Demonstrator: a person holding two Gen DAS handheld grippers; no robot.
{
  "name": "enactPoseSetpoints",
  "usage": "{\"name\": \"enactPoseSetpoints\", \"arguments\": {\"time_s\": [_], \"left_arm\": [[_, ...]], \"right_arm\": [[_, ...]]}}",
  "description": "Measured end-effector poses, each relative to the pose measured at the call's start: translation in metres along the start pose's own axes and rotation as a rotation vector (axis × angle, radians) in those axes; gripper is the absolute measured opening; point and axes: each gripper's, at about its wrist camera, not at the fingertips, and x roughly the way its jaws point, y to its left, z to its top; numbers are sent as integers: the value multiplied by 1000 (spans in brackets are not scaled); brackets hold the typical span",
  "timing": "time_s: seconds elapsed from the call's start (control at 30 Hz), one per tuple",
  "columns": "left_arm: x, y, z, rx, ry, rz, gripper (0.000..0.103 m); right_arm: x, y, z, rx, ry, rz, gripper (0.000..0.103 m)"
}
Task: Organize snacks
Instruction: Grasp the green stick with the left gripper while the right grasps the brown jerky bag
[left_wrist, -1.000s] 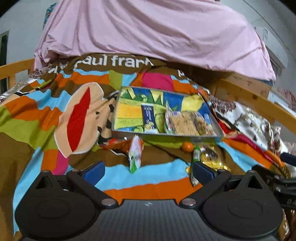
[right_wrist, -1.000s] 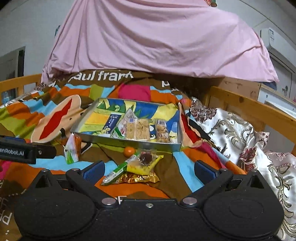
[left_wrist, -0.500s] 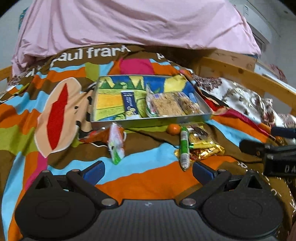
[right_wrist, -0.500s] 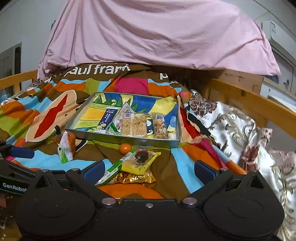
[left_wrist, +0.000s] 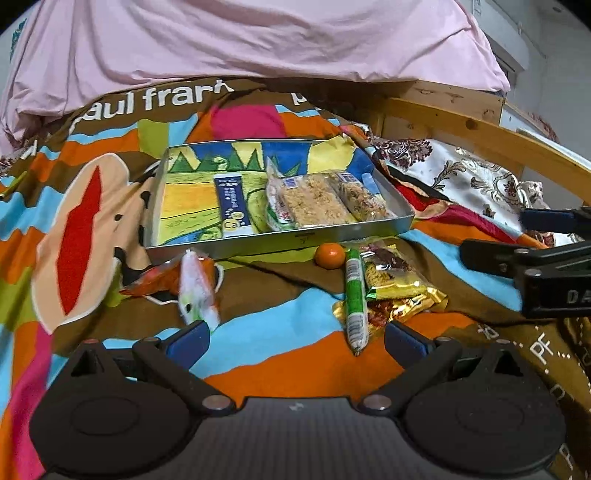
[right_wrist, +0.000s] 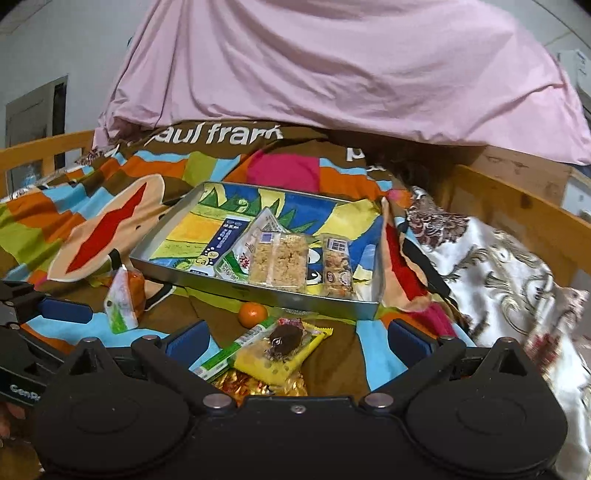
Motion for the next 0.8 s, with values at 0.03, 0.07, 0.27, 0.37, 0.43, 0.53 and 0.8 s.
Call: {"name": "enactPoseSetpoints", "arguments": {"time_s": [0.03, 0.07, 0.27, 0.37, 0.43, 0.53, 0.8], "left_arm": [[3, 0, 1, -8, -2, -10, 103], [7, 1, 1, -16, -1, -18, 103], [36, -4, 6, 10, 54, -30, 103], [48, -9, 10, 63, 59, -30, 103], [55, -10, 12, 83, 62, -37, 103], [66, -12, 16, 111, 75, -50, 103], [82, -23, 19, 191, 74, -93, 102]], "right_arm": [[7, -2, 0, -7, 1, 3, 102], [14, -3, 1, -13, 2, 7, 102], [58, -13, 1, -16, 32, 34, 102], [77, -16, -1, 2, 72, 38, 99], [87, -19, -3, 31, 98, 46, 96], [97, -20, -6, 65, 126, 61, 94], [114, -22, -11, 146, 209, 87, 81]]}}
